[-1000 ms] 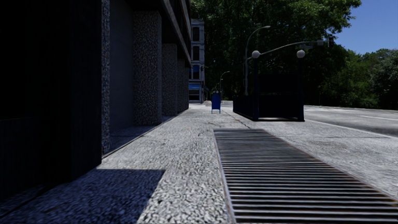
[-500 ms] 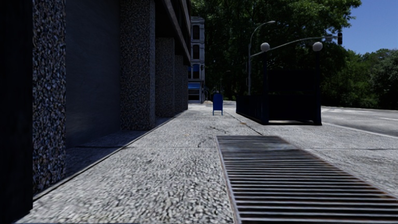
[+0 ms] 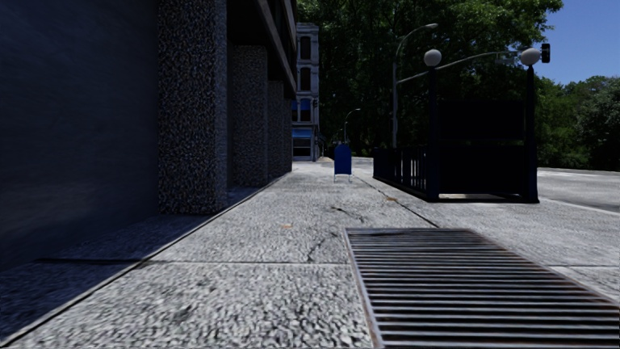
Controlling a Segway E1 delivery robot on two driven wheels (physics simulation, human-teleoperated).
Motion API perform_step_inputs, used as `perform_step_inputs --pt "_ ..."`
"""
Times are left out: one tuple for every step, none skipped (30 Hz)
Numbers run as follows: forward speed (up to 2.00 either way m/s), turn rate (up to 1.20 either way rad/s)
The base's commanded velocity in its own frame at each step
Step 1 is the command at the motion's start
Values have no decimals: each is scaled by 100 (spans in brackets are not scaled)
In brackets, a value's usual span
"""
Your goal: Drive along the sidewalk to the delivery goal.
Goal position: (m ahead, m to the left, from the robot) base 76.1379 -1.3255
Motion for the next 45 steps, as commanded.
perform_step_inputs --pt "200 0" --pt "200 0" --pt "200 0" --pt "200 0" --pt "200 0" --pt "200 0" --pt "200 0" --pt "200 0" --pt "200 0" --pt "200 0" --pt "200 0" --pt "200 0" --pt "200 0" --pt "200 0" --pt "200 0" --pt "200 0" --pt "200 0" --pt "200 0" --pt "200 0" --pt "200 0" --pt "200 0" --pt "200 0" --pt "200 0" --pt "200 0" --pt "200 0" --pt "200 0" --pt "200 0" --pt "200 0" --pt "200 0" --pt "200 0" --pt "200 0" --pt "200 0" --pt "200 0" --pt "200 0" --pt "200 0" --pt "200 0" --pt "200 0" --pt "200 0" --pt "200 0" --pt "200 0" --pt "200 0" --pt "200 0" --pt "200 0" --pt "200 0" --pt "200 0"
